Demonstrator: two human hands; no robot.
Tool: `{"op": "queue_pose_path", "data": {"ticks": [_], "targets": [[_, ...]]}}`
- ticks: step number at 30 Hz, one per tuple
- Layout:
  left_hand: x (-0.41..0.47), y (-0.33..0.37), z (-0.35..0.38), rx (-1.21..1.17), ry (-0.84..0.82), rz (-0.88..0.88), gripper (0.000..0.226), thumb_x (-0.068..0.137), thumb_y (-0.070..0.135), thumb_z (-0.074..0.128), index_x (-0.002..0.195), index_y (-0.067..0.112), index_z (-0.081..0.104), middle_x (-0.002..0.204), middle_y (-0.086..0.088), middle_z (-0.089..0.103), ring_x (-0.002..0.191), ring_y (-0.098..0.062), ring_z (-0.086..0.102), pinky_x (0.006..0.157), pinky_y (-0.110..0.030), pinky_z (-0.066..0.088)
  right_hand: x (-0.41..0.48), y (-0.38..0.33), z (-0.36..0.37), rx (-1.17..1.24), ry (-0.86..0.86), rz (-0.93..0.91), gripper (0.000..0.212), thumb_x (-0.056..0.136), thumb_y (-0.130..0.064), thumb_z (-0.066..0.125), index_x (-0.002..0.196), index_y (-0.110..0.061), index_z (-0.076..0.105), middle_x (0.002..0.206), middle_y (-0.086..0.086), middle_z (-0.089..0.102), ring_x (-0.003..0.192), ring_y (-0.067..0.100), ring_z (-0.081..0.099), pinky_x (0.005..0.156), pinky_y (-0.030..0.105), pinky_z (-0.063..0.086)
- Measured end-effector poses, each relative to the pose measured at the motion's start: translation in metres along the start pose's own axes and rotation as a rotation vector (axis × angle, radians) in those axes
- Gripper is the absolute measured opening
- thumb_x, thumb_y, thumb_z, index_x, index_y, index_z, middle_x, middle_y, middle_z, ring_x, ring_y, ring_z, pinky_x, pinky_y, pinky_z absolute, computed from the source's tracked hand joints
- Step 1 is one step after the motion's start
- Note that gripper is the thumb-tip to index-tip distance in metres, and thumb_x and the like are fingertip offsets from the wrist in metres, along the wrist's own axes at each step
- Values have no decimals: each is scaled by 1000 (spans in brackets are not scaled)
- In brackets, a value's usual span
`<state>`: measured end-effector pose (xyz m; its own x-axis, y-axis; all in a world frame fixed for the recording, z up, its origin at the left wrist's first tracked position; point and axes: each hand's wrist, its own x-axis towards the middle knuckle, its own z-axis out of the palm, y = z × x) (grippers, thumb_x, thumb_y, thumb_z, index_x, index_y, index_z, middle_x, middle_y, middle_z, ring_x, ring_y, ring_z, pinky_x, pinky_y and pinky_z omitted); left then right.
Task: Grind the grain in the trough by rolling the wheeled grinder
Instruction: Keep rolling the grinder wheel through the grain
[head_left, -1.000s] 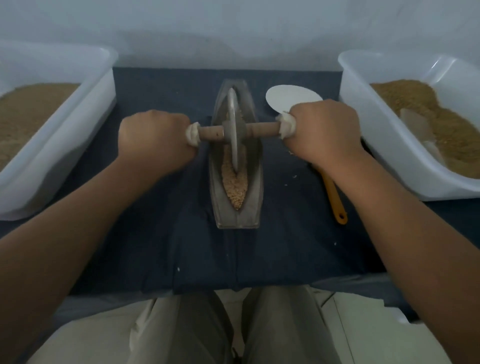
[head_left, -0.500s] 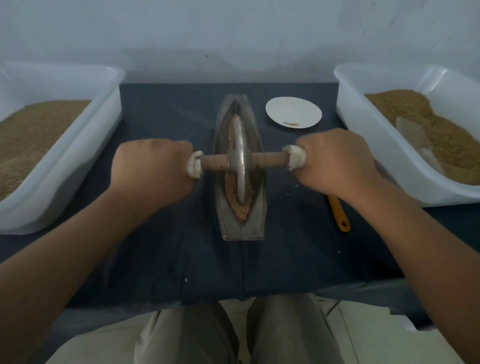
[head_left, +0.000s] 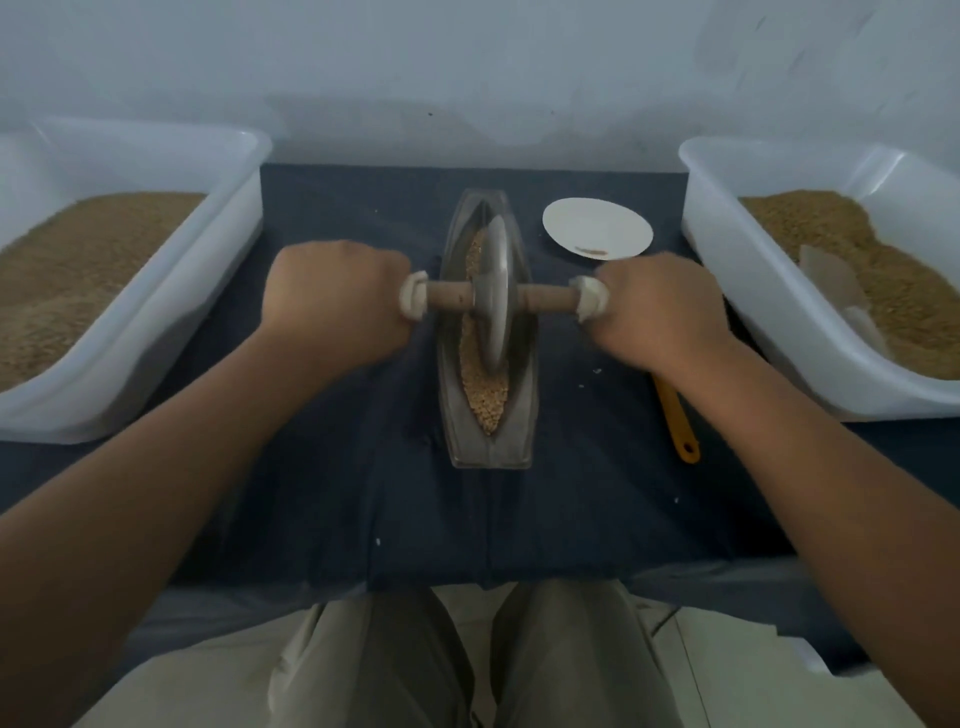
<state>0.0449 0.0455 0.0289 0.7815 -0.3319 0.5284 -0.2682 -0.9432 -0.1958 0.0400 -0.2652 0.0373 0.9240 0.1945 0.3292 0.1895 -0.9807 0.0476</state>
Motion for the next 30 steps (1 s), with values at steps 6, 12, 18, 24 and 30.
{"op": "queue_pose_path", "data": {"ticks": [6, 12, 18, 24, 30], "targets": [[-8, -5, 11, -14, -24, -29, 45, 94, 51, 53, 60, 27, 35, 54, 8, 41, 46, -24, 43, 54, -26, 31, -10, 0, -2, 12, 113, -65, 47, 89, -62, 38, 62, -26, 52, 55, -8, 50, 49, 18, 50, 48, 30, 41], [52, 1, 18, -2, -178, -145, 31, 84, 45, 54, 64, 24, 46, 64, 1, 45, 65, -34, 60, 61, -34, 42, 52, -4, 3, 31, 91, 30, 33, 86, -45, 42, 62, -22, 37, 59, -7, 36, 65, 29, 45, 60, 33, 32], [-11, -2, 6, -50, -73, -85, 43, 91, 54, 44, 60, 25, 42, 55, 6, 44, 48, -26, 48, 54, -28, 38, 6, 2, -4, -51, 80, -103, 37, 85, -48, 59, 60, -22, 49, 53, -7, 45, 47, 17, 45, 47, 26, 32], [-10, -4, 17, -28, -55, -110, 45, 93, 53, 50, 59, 24, 43, 53, 5, 44, 45, -23, 44, 54, -26, 36, 12, 1, -2, -42, 78, -67, 37, 86, -46, 60, 60, -22, 49, 53, -6, 45, 47, 16, 43, 48, 25, 27], [46, 0, 21, -47, -167, -192, 30, 79, 46, 56, 62, 24, 45, 61, 3, 40, 67, -36, 65, 62, -34, 43, 56, -4, 1, -22, 64, 8, 31, 77, -24, 61, 57, -23, 36, 54, -7, 39, 50, 14, 33, 50, 25, 24]]}}
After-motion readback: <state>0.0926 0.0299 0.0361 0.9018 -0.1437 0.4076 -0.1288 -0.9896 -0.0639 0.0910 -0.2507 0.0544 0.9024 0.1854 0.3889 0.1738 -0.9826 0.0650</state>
